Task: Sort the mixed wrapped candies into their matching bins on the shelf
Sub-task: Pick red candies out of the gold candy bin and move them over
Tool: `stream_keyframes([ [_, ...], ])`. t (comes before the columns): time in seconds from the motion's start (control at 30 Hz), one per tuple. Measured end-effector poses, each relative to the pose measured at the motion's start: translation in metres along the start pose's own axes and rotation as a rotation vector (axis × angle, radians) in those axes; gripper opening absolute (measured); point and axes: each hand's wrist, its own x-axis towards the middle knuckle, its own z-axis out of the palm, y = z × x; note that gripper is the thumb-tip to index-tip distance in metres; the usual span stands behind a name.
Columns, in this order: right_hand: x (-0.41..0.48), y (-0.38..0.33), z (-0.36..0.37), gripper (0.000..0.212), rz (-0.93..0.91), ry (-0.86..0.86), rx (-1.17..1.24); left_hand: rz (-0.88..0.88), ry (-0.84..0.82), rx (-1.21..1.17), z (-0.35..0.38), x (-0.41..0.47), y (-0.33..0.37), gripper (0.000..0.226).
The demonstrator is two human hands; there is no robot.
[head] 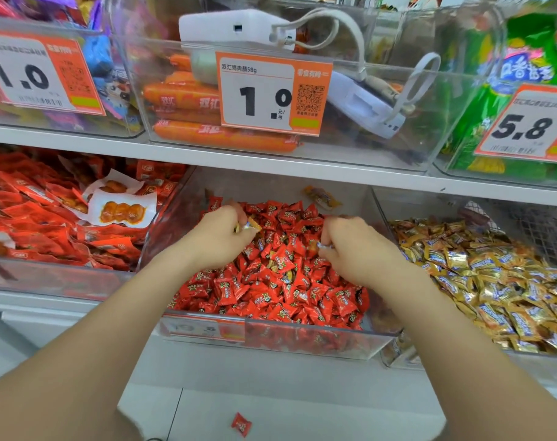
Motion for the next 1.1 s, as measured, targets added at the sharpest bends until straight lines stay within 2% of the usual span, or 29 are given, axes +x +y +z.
stream_keyframes([
  [0.13,-0.003,0.0,-0.014,0.014,-0.046,0.248,0.272,-0.099,0.074,-0.154,-0.006,-0.001,0.005,0.027],
  [0.3,-0.008,-0.017,-0.007,0.018,-0.039,0.142,0.376,-0.127,-0.024,-0.145,-0.001,-0.006,0.018,0.051],
  [0.37,-0.005,-0.023,0.0,0.024,-0.068,0.116,0.366,-0.089,-0.071,-0.114,0.005,-0.006,0.021,0.057],
  [0.4,-0.003,-0.026,0.004,0.02,-0.089,0.084,0.366,-0.056,-0.088,-0.086,0.008,-0.006,0.023,0.056],
  [0.47,0.002,-0.032,0.012,0.013,-0.138,-0.01,0.312,0.029,-0.105,-0.048,0.014,-0.004,0.024,0.043],
  [0.53,0.004,-0.04,0.02,0.029,-0.169,-0.079,0.202,0.101,-0.129,0.008,0.017,-0.002,0.022,0.028],
  [0.57,0.005,-0.042,0.023,0.03,-0.17,-0.102,0.143,0.123,-0.134,0.049,0.019,-0.001,0.021,0.027],
  [0.67,0.011,-0.042,0.028,0.022,-0.176,-0.044,-0.027,0.142,-0.106,0.17,0.021,0.001,0.018,0.029],
  [0.77,0.018,-0.032,0.025,0.014,-0.066,0.074,-0.095,0.103,-0.11,0.255,0.027,0.001,0.015,0.03],
  [0.83,0.018,-0.027,0.022,0.012,0.011,0.131,-0.153,0.075,-0.128,0.327,0.03,0.001,0.014,0.038],
  [0.9,0.017,-0.025,0.02,0.02,0.042,0.151,-0.209,0.057,-0.147,0.412,0.033,0.001,0.015,0.051],
  [0.97,0.017,-0.028,0.018,0.026,0.019,0.138,-0.165,0.066,-0.17,0.479,0.036,0.002,0.016,0.057],
  [1.1,0.019,-0.037,0.02,0.013,0.028,-0.01,0.085,0.092,-0.236,0.425,0.042,0.008,0.018,0.048],
])
